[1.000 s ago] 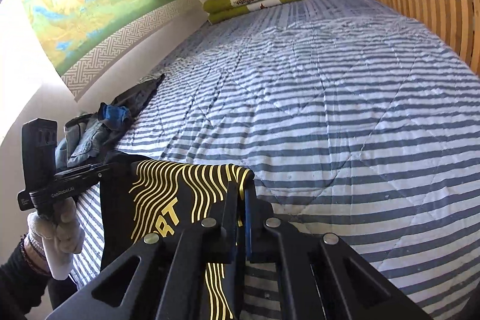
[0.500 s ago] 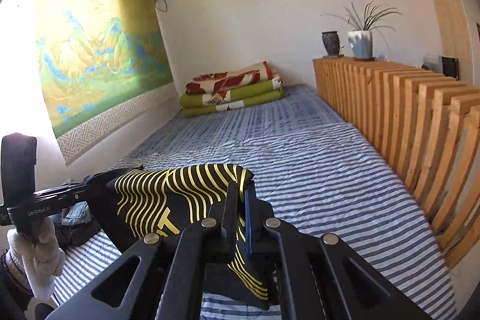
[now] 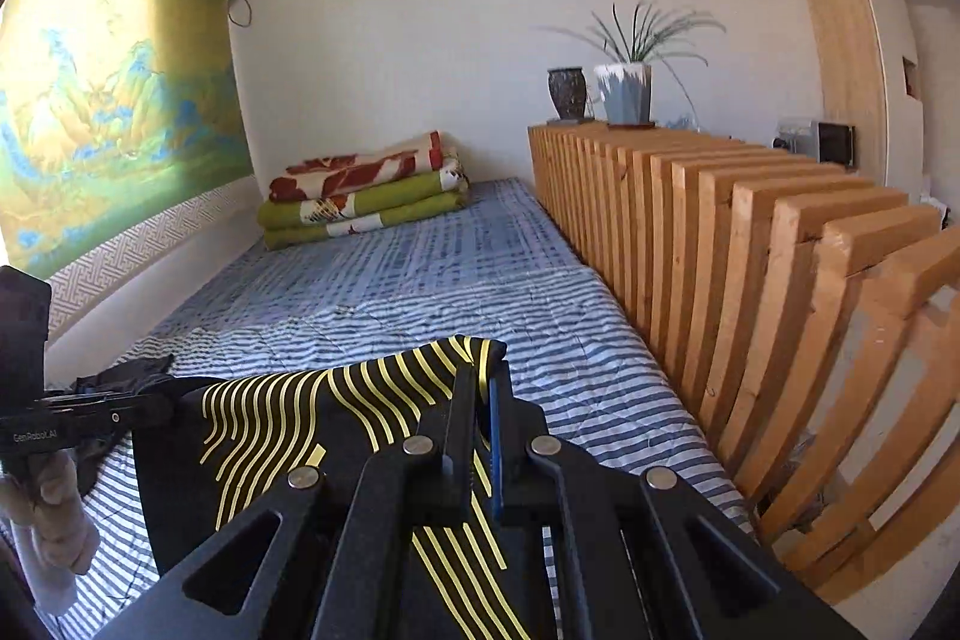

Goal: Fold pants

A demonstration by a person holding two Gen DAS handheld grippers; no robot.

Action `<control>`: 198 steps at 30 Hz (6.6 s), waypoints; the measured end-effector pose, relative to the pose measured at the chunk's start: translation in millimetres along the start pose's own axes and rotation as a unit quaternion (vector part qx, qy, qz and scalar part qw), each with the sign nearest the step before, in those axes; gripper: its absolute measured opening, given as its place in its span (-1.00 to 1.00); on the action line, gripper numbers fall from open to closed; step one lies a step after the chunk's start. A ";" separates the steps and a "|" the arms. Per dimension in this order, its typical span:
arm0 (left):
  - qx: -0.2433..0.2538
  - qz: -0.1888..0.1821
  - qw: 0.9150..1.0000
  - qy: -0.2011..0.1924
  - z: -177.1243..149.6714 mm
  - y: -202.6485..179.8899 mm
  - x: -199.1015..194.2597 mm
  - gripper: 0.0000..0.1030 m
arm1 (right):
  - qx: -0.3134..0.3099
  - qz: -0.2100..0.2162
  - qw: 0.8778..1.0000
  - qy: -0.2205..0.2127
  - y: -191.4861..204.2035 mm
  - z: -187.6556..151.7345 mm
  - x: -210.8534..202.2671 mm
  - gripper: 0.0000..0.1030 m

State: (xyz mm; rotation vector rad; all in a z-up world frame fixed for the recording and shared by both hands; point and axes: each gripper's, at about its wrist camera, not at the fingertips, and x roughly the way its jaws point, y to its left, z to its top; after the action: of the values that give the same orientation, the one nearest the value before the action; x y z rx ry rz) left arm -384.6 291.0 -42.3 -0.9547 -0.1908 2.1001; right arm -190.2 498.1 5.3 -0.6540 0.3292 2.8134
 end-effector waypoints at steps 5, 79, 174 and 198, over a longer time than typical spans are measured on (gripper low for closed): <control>-0.054 0.039 0.997 0.042 16.2 77.9 121.4 -0.85 | -0.016 -0.037 0.996 0.079 -33.7 -6.2 137.4 -0.94; 0.010 0.271 0.962 -0.040 -349.9 -166.4 -384.6 0.83 | -0.078 -0.033 0.994 0.074 254.3 -207.2 -302.4 0.62; -0.027 0.286 0.958 -0.005 -322.5 -99.9 -328.1 0.88 | -0.067 -0.055 0.990 0.114 246.0 -225.4 -245.5 0.71; -0.033 0.292 0.956 -0.003 -324.2 -89.9 -323.2 0.88 | -0.067 -0.052 0.989 0.124 248.9 -229.5 -234.7 0.71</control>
State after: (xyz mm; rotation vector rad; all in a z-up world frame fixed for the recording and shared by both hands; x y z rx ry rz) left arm 20.1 59.0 -48.6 -1.1460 0.0292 2.6462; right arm 38.7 159.7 -47.7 -1.0247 0.1437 2.6745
